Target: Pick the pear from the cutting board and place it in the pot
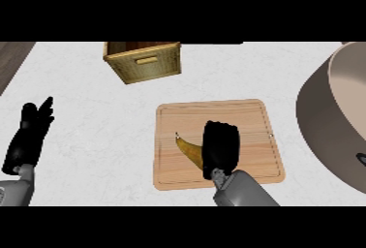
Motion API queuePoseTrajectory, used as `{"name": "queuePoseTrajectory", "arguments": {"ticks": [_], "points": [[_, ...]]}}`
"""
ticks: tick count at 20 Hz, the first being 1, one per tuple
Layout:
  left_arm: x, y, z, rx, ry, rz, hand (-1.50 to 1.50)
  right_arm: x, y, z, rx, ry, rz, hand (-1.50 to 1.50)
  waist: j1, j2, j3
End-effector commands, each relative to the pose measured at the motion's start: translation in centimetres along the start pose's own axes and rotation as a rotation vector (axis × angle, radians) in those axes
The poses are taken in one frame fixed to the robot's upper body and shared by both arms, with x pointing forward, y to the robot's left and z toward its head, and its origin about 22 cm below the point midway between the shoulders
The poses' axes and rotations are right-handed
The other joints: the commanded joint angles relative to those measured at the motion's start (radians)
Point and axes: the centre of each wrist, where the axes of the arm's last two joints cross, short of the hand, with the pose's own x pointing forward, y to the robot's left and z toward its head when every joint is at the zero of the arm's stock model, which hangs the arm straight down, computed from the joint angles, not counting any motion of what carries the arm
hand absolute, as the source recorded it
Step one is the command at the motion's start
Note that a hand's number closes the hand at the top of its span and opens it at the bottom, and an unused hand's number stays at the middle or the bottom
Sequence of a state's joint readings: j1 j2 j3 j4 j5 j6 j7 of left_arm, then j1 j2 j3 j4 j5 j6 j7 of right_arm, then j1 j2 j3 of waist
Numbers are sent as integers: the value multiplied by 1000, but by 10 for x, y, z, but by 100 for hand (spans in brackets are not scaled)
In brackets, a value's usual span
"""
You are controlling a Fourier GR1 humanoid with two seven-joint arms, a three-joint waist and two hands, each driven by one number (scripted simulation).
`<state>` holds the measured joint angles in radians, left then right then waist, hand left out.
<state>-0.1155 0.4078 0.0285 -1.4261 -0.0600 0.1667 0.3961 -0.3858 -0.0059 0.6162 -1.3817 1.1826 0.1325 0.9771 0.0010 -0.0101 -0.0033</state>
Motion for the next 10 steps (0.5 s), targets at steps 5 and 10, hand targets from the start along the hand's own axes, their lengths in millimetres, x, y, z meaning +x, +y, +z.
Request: {"name": "queuePoseTrajectory", "arguments": {"ticks": [5,10], "points": [[-27,15,7,34,46,18,0,-123,-14,-15,-101,0,51,150,-42,-1,5],[-31,21,6,92,76,33,0,-209,-19,-34,-22,72,84,150,-135,-4,15]]}}
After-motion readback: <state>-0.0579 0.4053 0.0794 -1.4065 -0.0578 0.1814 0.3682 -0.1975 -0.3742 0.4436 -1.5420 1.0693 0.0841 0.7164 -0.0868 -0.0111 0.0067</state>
